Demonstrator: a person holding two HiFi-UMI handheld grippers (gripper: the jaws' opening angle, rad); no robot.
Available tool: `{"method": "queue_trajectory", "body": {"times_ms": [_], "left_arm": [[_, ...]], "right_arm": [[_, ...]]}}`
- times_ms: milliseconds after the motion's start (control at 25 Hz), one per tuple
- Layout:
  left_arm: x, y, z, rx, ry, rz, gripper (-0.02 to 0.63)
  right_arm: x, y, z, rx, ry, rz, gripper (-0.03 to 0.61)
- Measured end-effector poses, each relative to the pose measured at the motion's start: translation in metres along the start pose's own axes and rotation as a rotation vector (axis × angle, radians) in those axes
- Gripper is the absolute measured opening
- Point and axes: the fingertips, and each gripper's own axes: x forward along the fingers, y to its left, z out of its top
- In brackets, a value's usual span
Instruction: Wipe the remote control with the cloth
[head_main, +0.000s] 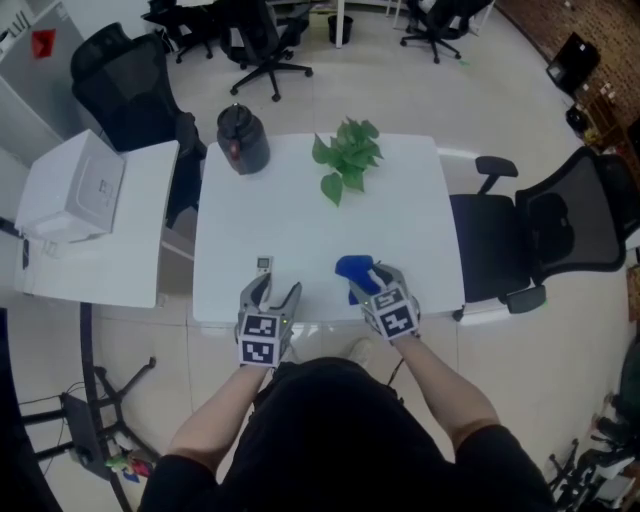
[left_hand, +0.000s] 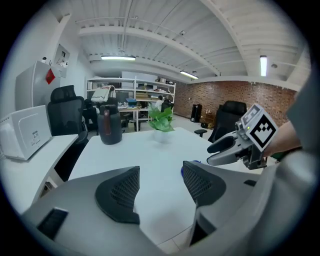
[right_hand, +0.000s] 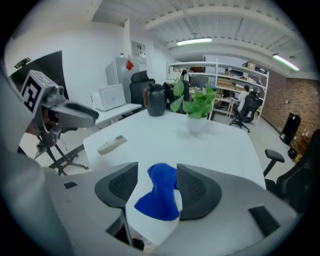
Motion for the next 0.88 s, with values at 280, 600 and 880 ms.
{"method": "queue_trajectory", "body": {"times_ms": [280, 600, 880], "left_arm": [[-0.024, -0.023, 0.047, 0.082, -0.133, -0.071, 0.203], [-0.041, -0.039, 0.075, 0.13, -0.207, -0.094, 0.011], [-0.048, -0.054, 0.085, 0.206, -0.236, -0.128, 0.0]], "right_arm": [[-0.064, 0.042, 0.071, 0.012, -0.228, 0.066, 0.091], [-0.1, 0.075, 0.114, -0.023, -0.363, 0.123, 0.014], [-0.106, 0.085, 0.119, -0.037, -0.372, 0.137, 0.011]]}}
